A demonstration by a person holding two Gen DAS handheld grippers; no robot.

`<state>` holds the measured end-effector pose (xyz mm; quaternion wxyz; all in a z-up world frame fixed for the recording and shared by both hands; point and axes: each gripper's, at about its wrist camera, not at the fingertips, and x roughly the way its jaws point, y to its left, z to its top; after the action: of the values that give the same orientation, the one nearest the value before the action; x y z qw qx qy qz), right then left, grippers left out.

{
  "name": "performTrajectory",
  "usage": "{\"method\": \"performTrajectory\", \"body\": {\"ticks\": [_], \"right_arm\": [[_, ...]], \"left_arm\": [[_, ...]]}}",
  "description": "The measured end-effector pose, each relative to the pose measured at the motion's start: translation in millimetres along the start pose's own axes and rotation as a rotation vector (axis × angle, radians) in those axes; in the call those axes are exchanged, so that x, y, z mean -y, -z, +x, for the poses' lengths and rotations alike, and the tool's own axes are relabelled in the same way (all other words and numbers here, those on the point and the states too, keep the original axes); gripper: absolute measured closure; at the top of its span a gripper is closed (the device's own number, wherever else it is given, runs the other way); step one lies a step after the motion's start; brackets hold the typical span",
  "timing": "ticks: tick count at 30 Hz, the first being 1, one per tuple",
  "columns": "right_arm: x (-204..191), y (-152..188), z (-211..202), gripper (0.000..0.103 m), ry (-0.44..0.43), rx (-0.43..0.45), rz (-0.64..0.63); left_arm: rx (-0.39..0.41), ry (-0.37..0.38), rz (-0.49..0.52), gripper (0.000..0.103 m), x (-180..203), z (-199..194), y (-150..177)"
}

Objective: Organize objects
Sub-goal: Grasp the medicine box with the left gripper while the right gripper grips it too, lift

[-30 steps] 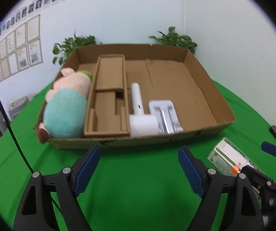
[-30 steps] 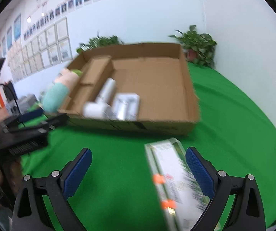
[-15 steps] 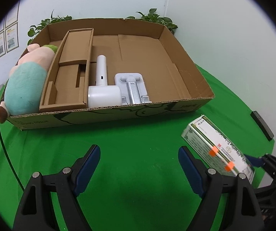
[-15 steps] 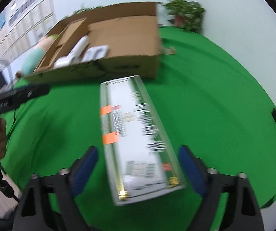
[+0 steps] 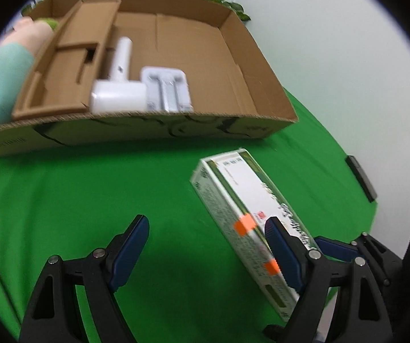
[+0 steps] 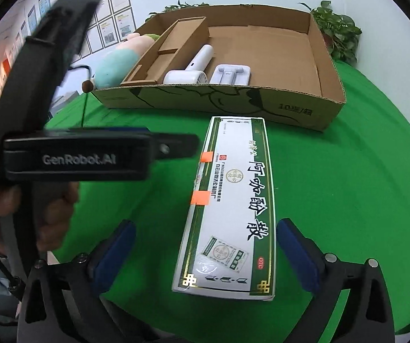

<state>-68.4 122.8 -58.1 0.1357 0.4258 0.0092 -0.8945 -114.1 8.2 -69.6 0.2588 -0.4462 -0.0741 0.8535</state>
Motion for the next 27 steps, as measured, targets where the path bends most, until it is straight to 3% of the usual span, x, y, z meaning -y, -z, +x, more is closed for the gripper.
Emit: {"method": "performTrajectory", "body": {"ticks": [5, 7, 12, 13, 16, 25, 27], "right_arm": [[7, 6, -1, 0.004, 0.022, -0.017, 0.026], [8, 11, -3, 0.006, 0.023, -0.021, 0.021], [3, 17, -2, 0.025, 0.026, -0.029, 0.016], [2, 18, -2, 0.035, 0.034, -0.030, 0.011], [1, 19, -2, 0.036, 0.037, -0.036, 0.009], [12, 17, -4, 0.037, -0.120, -0.026, 0.152], [12, 17, -5, 0.037, -0.125, -0.026, 0.155]], "left_arm": [[-0.066, 0.129, -0.046, 0.020, 8, 20, 3], [-0.053, 0.142, -0.057, 0.020, 11, 21, 2], [-0.056, 0.183, -0.094, 0.020, 7, 21, 1], [-0.059, 0.194, -0.108, 0.020, 6, 21, 0], [-0.059, 0.216, -0.130, 0.020, 2, 20, 1], [-0.048, 0.227, -0.178, 0.023, -3, 17, 1], [-0.062, 0.237, -0.181, 0.036, -2, 18, 2]]}}
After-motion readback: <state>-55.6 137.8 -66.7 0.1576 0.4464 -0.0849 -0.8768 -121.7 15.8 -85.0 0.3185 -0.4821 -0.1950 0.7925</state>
